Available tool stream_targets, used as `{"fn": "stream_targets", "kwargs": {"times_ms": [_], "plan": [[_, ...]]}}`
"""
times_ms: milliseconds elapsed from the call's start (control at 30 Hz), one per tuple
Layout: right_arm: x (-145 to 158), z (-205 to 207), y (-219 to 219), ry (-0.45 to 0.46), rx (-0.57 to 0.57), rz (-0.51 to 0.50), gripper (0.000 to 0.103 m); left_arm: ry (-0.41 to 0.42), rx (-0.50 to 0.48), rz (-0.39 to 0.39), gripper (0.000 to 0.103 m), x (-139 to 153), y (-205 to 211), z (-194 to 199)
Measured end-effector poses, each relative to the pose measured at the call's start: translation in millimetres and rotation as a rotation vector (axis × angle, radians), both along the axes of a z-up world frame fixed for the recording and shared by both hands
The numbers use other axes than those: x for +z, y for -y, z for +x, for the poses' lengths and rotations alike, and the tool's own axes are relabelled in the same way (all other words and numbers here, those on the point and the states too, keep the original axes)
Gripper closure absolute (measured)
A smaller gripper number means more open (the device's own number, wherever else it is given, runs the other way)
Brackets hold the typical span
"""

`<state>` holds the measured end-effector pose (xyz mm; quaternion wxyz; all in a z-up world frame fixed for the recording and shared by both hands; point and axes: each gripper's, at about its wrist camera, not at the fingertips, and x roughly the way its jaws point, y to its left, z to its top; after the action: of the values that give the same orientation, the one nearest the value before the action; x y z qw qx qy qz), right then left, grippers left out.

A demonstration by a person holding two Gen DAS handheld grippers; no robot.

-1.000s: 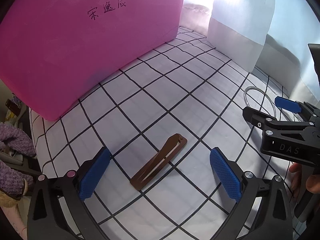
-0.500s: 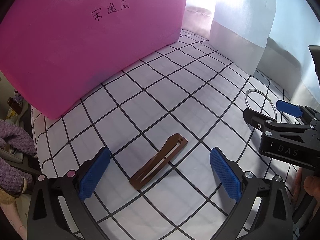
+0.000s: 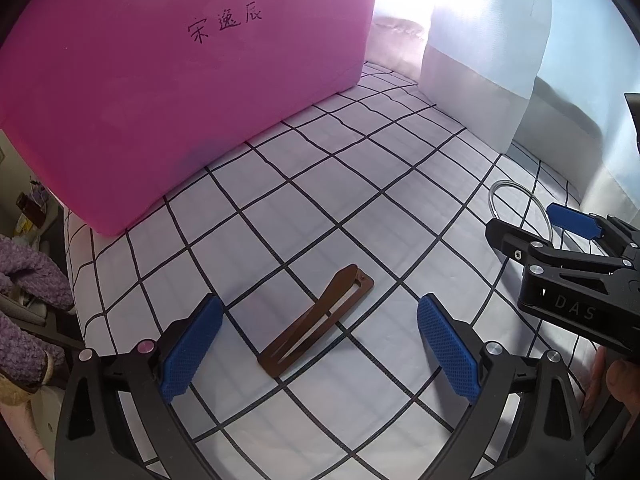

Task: Organize jewelry
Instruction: 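Grasp the brown hair clip with left tool while right tool grasps the large silver bangle, then carry the brown clip with left tool while right tool carries the bangle to the tub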

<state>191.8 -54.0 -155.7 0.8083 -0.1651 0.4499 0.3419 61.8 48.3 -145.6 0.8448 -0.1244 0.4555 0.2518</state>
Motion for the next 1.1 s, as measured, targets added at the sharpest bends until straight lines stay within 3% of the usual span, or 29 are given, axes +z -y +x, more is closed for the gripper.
{"fn": "stream_targets", "kwargs": {"times_ms": [133, 267, 333, 400, 500, 700, 1100], "plan": [[3, -3, 2, 0.006, 0.01, 0.009, 0.032, 0.014, -0.013, 0.011, 0.021, 2, 6, -2], [4, -3, 4, 0.006, 0.012, 0.012, 0.033, 0.026, -0.037, 0.019, 0.037, 5, 11, -1], [4, -3, 5, 0.003, 0.012, 0.012, 0.033, 0.034, -0.058, 0.022, 0.061, 7, 14, 0], [5, -3, 7, -0.001, 0.011, 0.015, 0.033, 0.033, -0.079, 0.023, 0.079, 9, 17, 2], [5, -1, 8, -0.008, 0.006, 0.02, 0.033, 0.021, -0.086, 0.004, 0.087, 11, 17, 5], [4, 3, 8, -0.03, -0.006, 0.035, 0.034, 0.015, -0.048, -0.051, 0.09, 13, 5, 3], [11, -4, 24, -0.038, -0.027, 0.059, 0.034, 0.042, -0.077, -0.013, 0.09, 27, 11, -2]]}}
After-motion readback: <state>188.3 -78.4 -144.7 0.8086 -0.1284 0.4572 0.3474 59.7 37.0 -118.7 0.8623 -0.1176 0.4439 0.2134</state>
